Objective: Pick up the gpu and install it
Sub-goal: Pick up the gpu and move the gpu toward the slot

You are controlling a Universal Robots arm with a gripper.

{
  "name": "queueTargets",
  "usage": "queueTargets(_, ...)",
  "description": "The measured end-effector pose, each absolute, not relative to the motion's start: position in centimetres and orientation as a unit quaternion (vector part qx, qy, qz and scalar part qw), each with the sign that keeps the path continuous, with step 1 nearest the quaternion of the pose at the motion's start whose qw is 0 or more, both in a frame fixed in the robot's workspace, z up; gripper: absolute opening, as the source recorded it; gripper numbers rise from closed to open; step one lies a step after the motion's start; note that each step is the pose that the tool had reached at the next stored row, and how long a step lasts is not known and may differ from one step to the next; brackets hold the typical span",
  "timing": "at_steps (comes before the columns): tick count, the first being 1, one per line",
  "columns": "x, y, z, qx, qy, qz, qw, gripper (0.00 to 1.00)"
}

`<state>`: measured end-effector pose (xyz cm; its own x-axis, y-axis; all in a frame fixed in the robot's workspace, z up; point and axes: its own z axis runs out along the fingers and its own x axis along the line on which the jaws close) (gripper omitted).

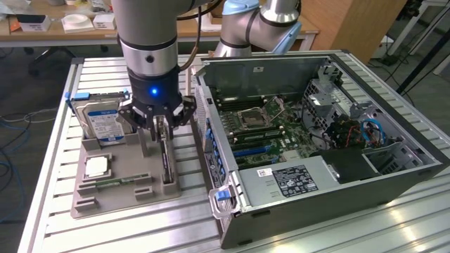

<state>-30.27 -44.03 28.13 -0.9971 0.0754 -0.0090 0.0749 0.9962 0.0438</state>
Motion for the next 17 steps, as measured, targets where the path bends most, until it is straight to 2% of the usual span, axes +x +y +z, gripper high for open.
queueTargets(11,-30.26,-44.06,27.94,0.038,0.999,0.022,0.005,0.41)
queueTargets(13,-30.26,-44.06,27.94,0.038,0.999,0.022,0.005,0.42)
queueTargets(14,-30.26,-44.06,27.94,0.038,0.999,0.022,0.005,0.49)
queueTargets(17,-30.26,-44.06,27.94,0.038,0.999,0.022,0.005,0.49)
